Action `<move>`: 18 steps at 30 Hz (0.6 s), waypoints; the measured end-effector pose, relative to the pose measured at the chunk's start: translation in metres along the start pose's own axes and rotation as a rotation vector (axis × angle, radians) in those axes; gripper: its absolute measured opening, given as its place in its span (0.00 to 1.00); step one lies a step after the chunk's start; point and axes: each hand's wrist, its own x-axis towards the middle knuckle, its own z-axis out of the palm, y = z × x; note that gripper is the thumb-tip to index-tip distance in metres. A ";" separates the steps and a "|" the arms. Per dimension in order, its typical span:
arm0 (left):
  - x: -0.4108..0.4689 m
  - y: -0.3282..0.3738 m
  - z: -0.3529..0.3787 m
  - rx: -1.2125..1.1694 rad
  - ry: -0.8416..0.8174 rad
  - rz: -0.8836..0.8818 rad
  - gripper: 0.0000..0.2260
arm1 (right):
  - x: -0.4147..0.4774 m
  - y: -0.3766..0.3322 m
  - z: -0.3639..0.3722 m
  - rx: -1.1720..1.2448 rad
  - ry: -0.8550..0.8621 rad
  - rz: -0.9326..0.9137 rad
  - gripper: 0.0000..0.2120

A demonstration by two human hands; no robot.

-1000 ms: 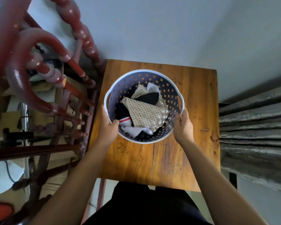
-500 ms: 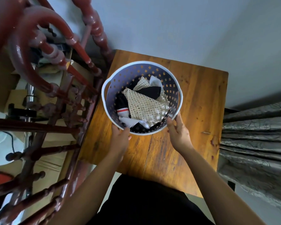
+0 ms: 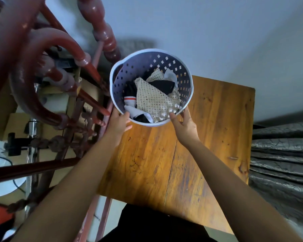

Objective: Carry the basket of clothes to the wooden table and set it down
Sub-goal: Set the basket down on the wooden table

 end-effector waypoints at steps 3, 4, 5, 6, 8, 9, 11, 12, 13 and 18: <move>0.036 0.023 -0.013 0.021 0.002 -0.001 0.21 | 0.020 -0.011 0.007 0.064 -0.007 0.012 0.37; 0.047 0.029 -0.018 0.036 -0.003 0.000 0.21 | 0.025 -0.014 0.008 0.069 -0.006 0.009 0.37; 0.057 0.036 -0.022 0.054 -0.008 0.004 0.21 | 0.030 -0.016 0.011 0.057 -0.002 0.003 0.35; 0.066 0.043 -0.025 0.070 -0.010 0.008 0.20 | 0.034 -0.018 0.014 0.034 0.001 -0.009 0.32; 0.080 0.054 -0.031 0.085 -0.002 0.018 0.20 | 0.041 -0.023 0.020 -0.015 0.000 -0.029 0.27; 0.085 0.056 -0.033 0.088 0.010 0.026 0.20 | 0.043 -0.025 0.023 -0.032 0.002 -0.034 0.26; 0.085 0.054 -0.034 0.120 0.048 0.064 0.23 | 0.044 -0.027 0.027 -0.038 -0.003 -0.027 0.25; 0.081 0.049 -0.034 0.146 0.064 0.091 0.26 | 0.042 -0.028 0.028 -0.032 -0.010 -0.020 0.25; 0.072 0.044 -0.032 0.171 0.064 0.125 0.31 | 0.040 -0.028 0.029 -0.033 -0.014 -0.017 0.25; 0.014 0.019 -0.004 0.155 -0.036 0.266 0.38 | 0.042 -0.027 0.030 -0.154 0.026 -0.019 0.28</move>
